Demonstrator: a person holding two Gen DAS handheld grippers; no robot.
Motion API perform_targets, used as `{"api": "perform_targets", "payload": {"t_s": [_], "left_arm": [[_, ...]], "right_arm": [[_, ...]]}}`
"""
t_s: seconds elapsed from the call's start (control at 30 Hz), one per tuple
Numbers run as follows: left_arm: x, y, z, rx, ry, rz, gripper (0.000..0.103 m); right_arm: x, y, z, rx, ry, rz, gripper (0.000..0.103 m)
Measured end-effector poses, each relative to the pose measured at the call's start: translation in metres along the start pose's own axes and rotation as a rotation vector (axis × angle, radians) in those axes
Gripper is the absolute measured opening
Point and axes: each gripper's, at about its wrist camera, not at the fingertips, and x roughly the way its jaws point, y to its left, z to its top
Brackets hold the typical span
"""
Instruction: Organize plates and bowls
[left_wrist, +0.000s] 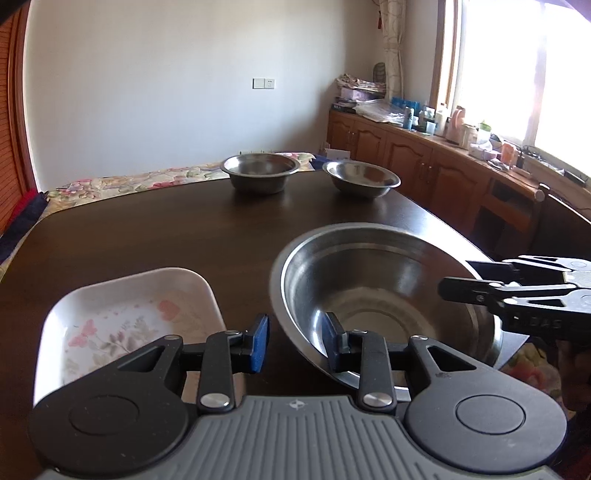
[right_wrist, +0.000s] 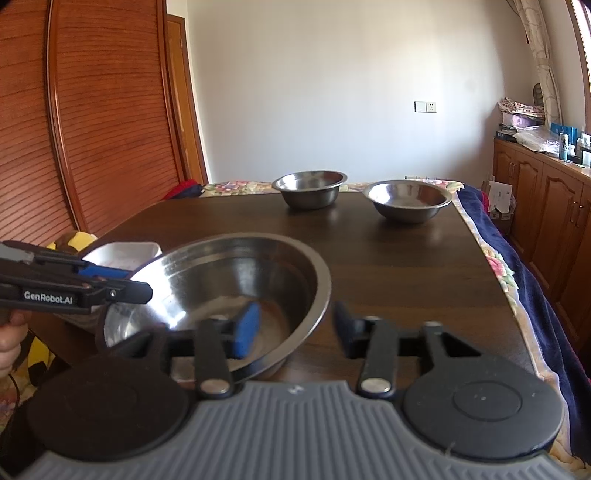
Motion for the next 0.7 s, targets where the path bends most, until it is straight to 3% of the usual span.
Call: {"api": "perform_targets", "payload": {"t_s": [0.3, 0.7], "left_arm": [[-0.005, 0.021, 0.025, -0.035, -0.05, 0.005, 0.04], [0.025, 0.044, 0.086, -0.045, -0.094, 0.029, 0.041]], "right_arm": [[-0.008, -0.019, 0.034, -0.062, -0.042, -0.025, 0.054], [0.051, -0.042, 0.102, -0.122, -0.057, 0.022, 0.052]]}}
